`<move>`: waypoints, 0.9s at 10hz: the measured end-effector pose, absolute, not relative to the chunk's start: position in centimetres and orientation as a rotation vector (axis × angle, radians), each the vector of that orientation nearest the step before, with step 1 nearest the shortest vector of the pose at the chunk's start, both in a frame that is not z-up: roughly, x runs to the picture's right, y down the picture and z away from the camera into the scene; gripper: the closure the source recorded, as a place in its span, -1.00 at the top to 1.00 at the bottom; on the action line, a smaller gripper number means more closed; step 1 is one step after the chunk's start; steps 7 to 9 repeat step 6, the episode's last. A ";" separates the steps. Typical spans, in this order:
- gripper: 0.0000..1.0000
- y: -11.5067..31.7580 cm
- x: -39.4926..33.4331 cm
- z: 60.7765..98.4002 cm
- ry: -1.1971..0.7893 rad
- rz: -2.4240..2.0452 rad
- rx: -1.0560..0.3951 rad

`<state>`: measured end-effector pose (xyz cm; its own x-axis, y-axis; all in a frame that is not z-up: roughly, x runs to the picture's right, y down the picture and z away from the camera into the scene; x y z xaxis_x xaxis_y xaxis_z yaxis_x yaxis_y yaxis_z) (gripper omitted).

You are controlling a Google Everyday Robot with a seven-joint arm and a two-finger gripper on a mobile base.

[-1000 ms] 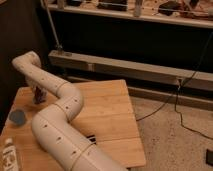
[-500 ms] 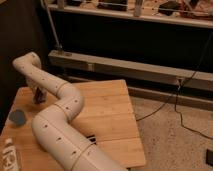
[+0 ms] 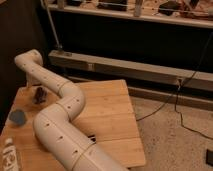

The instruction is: Place the pepper on the white sponge

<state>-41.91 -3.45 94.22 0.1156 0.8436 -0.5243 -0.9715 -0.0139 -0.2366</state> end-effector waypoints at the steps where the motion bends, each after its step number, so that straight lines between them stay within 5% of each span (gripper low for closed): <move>1: 0.60 -4.0 -40.8 94.2 0.273 1.492 -0.611; 9: 0.60 -7.1 -36.4 94.1 0.332 1.607 -0.509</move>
